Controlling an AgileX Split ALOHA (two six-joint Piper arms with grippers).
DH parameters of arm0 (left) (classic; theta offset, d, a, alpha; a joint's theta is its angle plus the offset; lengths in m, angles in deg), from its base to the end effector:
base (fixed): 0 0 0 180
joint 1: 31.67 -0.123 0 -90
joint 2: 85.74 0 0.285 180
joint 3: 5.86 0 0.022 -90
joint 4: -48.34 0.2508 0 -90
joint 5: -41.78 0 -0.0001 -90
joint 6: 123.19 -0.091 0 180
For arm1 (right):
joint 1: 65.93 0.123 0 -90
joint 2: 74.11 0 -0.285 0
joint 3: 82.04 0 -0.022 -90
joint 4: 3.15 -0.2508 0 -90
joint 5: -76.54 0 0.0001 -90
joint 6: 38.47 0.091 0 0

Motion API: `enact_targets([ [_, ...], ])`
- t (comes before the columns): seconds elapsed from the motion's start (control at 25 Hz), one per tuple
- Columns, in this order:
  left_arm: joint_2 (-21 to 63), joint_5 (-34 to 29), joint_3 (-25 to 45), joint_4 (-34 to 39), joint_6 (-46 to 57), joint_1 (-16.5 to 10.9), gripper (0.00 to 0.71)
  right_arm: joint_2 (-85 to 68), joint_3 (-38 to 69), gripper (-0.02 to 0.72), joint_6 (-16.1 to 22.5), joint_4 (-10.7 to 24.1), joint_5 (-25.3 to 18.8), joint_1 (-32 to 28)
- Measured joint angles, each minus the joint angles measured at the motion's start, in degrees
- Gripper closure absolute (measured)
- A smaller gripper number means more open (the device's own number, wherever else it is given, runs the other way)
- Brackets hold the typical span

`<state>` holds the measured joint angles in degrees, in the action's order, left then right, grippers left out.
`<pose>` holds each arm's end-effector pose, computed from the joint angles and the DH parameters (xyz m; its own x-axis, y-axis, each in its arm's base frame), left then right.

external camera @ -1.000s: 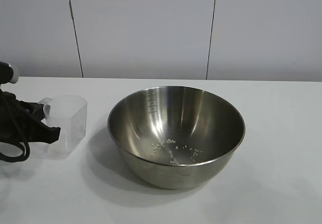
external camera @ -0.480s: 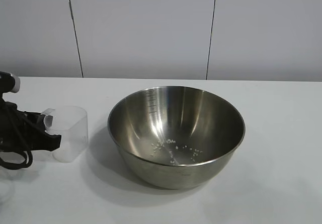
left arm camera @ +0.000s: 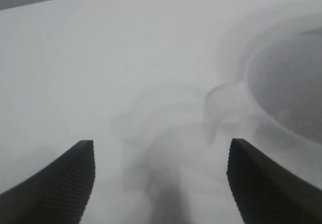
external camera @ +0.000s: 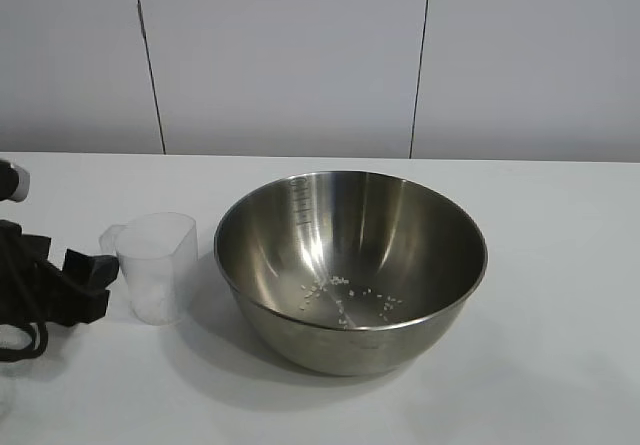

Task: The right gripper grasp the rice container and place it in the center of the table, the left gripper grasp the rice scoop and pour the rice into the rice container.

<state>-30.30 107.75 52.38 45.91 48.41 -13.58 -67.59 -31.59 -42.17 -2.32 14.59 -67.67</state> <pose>0.2411 -0.0750 0.0650 -0.3900 0.2630 -0.8825 0.3305 0.9345 0.1324 -0.0053 -0.0010 0.2664 -0.4851 -0.0566 -0.8726 0.0070 0.9976 -0.0686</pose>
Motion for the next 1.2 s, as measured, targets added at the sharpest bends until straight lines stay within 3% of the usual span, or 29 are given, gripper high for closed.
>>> enact_targets([
  [0.16,2.09,-0.05,4.33,0.0,0.0,0.0,0.169,0.0,0.0,0.115,0.0,0.0,0.0,0.0],
  [0.36,12.33,-0.05,8.59,-2.47,-0.05,0.0,0.169,0.0,0.0,0.115,0.0,0.0,0.0,0.0],
  [0.48,19.53,-4.66,9.13,-4.8,-0.05,0.0,0.169,0.0,0.0,0.115,0.0,0.0,0.0,0.0],
  [0.72,36.08,-27.72,5.16,-5.78,0.15,0.0,0.169,0.0,0.0,0.115,0.0,0.0,0.0,0.0],
  [1.04,52.07,-70.16,-15.23,-5.78,-4.5,0.0,0.166,0.0,0.0,0.115,0.0,0.0,0.0,0.0],
  [1.2,55.02,-82.85,-22.96,-4.59,-5.22,0.0,0.125,0.0,0.0,0.115,0.0,0.0,0.0,0.0],
])
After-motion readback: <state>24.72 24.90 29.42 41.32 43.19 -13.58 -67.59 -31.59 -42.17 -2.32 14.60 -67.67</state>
